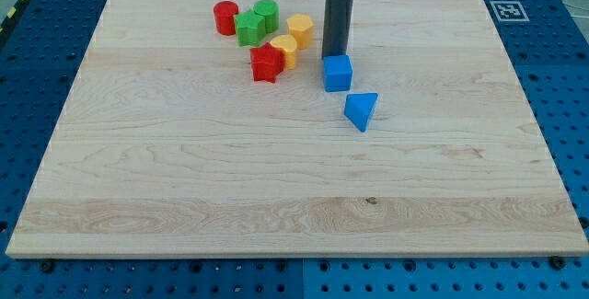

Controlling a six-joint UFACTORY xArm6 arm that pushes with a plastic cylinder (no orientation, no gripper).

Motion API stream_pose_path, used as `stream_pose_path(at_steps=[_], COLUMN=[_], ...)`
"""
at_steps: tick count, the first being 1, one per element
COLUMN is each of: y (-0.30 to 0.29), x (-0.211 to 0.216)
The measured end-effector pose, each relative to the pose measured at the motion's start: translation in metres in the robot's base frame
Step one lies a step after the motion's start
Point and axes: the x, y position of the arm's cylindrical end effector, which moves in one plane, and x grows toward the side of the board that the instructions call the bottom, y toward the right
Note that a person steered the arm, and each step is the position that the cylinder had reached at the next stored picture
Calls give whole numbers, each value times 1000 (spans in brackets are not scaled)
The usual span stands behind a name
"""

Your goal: Move the blue cube to the left of the blue triangle

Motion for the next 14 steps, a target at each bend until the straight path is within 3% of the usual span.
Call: stream_pose_path(at_steps=[3,9,14], y=[58,25,9], x=[7,29,13])
